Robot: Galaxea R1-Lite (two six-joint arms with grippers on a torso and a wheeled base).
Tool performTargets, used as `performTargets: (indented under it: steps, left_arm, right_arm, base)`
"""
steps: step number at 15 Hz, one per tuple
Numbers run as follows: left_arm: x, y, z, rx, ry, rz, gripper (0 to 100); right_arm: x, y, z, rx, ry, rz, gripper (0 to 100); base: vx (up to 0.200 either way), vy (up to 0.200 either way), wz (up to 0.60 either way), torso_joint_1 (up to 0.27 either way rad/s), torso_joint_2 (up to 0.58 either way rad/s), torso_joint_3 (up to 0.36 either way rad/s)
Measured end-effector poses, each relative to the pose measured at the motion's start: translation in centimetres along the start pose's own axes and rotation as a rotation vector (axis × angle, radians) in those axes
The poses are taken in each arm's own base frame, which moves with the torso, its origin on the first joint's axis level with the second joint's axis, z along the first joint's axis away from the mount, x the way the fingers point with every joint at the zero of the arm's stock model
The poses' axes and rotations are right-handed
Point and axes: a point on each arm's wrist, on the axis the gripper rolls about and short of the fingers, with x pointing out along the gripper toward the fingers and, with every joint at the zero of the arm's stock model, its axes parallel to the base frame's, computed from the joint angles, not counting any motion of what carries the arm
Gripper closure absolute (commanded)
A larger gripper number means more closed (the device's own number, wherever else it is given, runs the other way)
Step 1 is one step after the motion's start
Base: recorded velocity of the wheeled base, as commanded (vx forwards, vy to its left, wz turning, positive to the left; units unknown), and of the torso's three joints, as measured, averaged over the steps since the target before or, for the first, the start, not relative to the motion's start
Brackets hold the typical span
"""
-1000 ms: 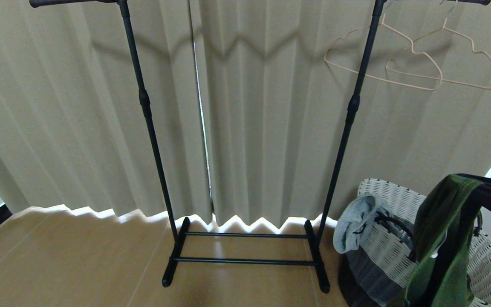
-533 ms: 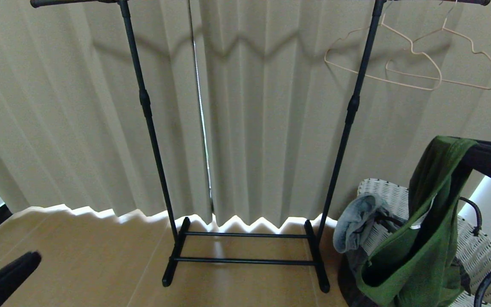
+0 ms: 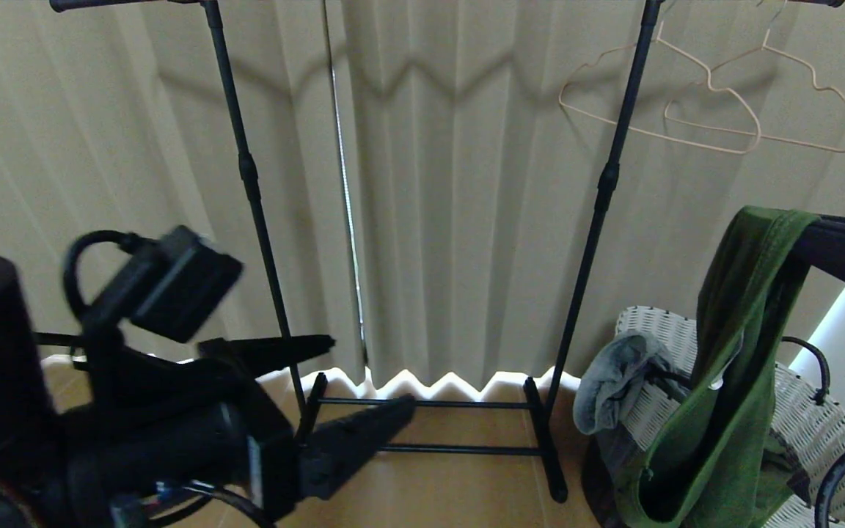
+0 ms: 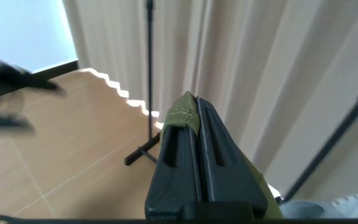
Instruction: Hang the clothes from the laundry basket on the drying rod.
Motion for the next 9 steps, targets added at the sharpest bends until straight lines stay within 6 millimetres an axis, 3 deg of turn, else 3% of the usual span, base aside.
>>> performTargets:
  steps: [6, 9]
  left_arm:
    - [9.8, -6.6, -1.8, 0.004, 0.101, -0.14, 0]
    - [13.6, -8.3, -1.4, -0.007, 0.082, -0.161, 0]
  right_arm:
    - [-0.1, 0.5, 0.0, -0.001, 0.004, 0.029, 100]
    - [-0.6, 0.9, 0.1, -0.004, -0.007, 0.054, 100]
  base:
    - [0.0, 0.0, 0.0, 0.0, 0.0, 0.0]
    - [0.0, 0.0, 0.0, 0.0, 0.0, 0.0]
